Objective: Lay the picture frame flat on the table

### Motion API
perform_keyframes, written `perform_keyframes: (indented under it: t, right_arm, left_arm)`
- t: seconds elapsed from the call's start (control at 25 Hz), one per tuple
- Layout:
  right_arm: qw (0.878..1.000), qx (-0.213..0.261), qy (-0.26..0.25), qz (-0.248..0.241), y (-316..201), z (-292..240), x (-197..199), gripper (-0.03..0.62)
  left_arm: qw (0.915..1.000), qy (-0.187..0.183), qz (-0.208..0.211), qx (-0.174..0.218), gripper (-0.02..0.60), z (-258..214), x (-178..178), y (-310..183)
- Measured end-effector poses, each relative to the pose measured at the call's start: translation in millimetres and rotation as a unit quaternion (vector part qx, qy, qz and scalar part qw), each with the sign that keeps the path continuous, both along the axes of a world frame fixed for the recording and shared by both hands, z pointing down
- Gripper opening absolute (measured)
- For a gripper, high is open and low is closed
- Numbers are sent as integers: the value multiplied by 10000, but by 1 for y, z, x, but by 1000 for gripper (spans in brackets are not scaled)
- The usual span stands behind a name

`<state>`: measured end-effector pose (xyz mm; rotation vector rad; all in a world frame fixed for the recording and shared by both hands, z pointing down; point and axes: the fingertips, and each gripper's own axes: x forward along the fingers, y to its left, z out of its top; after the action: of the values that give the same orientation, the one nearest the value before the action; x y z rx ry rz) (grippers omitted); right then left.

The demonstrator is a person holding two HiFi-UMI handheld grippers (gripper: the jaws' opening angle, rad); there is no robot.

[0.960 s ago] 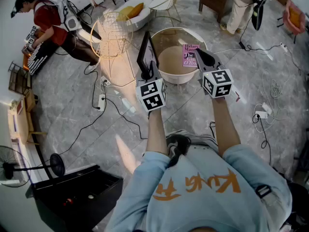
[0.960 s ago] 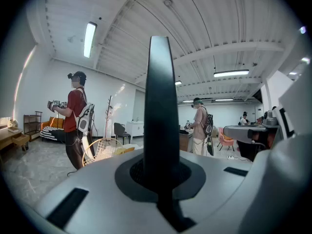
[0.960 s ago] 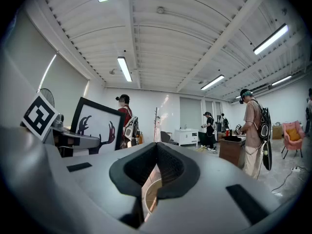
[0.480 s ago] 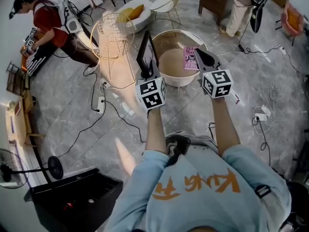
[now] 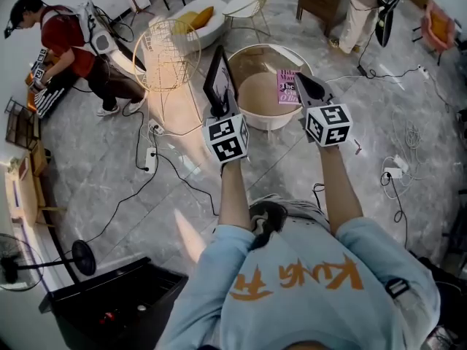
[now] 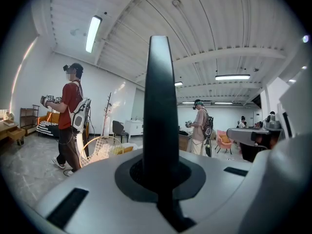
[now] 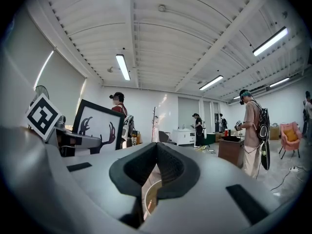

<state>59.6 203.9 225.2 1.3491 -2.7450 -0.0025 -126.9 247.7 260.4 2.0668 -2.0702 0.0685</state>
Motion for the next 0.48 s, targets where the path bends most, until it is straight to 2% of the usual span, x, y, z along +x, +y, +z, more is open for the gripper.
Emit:
perform_keyframes:
  t: [0.28, 0.48]
  right_arm:
    - [9996, 34, 249, 118, 1, -1, 3, -2]
    - [9992, 64, 405, 2, 1, -2, -5, -2]
  left_arm:
    - [9998, 182, 17, 119, 26, 1, -3, 0]
    - [9996, 265, -9, 111, 26, 2, -5, -2]
